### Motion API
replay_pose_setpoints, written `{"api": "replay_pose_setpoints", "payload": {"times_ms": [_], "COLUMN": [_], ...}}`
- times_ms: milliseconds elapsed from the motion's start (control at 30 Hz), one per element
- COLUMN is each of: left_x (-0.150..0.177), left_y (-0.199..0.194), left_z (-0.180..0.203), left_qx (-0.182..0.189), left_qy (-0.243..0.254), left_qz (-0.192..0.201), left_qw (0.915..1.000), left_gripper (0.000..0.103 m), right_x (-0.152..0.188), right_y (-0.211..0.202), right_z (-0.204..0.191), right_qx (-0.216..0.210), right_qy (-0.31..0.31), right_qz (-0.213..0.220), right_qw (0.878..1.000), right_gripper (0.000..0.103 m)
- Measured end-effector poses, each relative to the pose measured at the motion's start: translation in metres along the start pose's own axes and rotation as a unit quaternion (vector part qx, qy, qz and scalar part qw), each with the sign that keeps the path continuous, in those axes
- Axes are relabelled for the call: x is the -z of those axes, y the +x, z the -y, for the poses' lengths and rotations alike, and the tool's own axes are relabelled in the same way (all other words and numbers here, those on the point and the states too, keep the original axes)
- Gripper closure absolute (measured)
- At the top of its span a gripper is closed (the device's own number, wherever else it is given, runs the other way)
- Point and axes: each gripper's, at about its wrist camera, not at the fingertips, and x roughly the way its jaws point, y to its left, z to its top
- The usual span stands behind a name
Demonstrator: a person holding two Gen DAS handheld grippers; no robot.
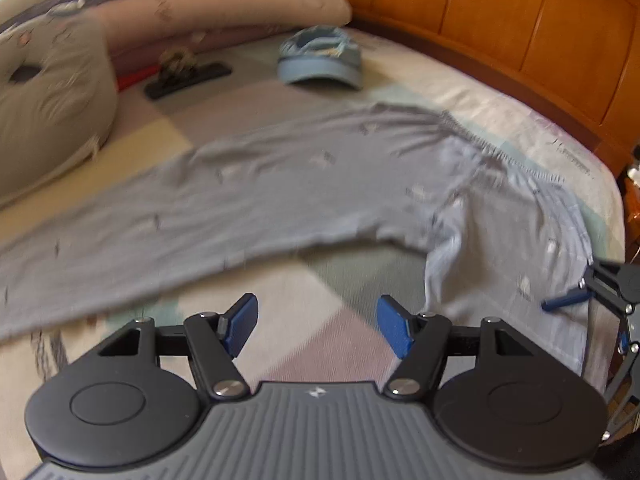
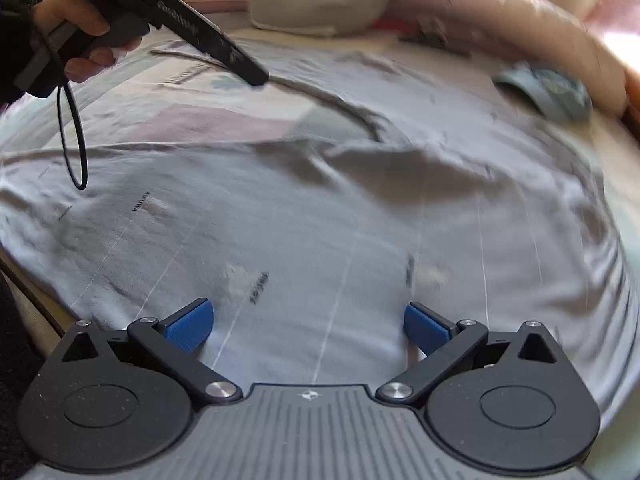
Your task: Fold clothes
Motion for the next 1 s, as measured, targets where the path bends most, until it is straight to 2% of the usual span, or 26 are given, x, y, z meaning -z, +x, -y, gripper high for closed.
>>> {"api": "replay_pose_setpoints", "payload": {"times_ms": [133, 267, 433, 500, 567, 667, 767, 867, 1000], "left_x": [-0.041, -0.070, -0.088, -0.091, -0.098, -0.103, -0.098, -0.087, -0.068], "left_y": [0.035, 0.088, 0.140, 0.147, 0.151, 0.147, 0.122, 0.088, 0.033], "left_z": [-0.022, -0.048, -0.073, -0.080, -0.083, -0.082, -0.070, -0.054, -0.029], "left_qx": [0.014, 0.008, 0.005, 0.007, -0.007, -0.013, -0.014, 0.003, 0.016], "left_qy": [-0.010, -0.049, -0.074, -0.082, -0.091, -0.103, -0.078, -0.048, 0.000], "left_qz": [0.029, 0.023, 0.018, 0.041, 0.044, 0.040, 0.044, 0.044, 0.042], "left_qw": [0.9994, 0.9985, 0.9971, 0.9958, 0.9948, 0.9938, 0.9959, 0.9979, 0.9990], "left_gripper": [0.034, 0.035, 0.035, 0.031, 0.031, 0.033, 0.033, 0.032, 0.031], "right_x": [0.000, -0.004, -0.008, -0.008, -0.006, -0.005, -0.006, -0.008, -0.014], "right_y": [0.001, 0.006, 0.007, 0.007, 0.006, 0.004, -0.002, -0.013, -0.021], "right_z": [-0.006, -0.008, -0.013, -0.014, -0.015, -0.016, -0.017, -0.015, 0.010], "right_qx": [0.024, 0.037, 0.056, 0.064, 0.069, 0.079, 0.092, 0.105, 0.125], "right_qy": [0.013, 0.030, 0.045, 0.054, 0.063, 0.075, 0.075, 0.068, 0.061], "right_qz": [-0.010, -0.015, -0.030, -0.034, -0.035, -0.037, -0.030, -0.014, 0.007], "right_qw": [1.000, 0.999, 0.997, 0.996, 0.995, 0.993, 0.992, 0.992, 0.990], "right_gripper": [0.000, 0.000, 0.000, 0.000, 0.000, 0.000, 0.000, 0.000, 0.000]}}
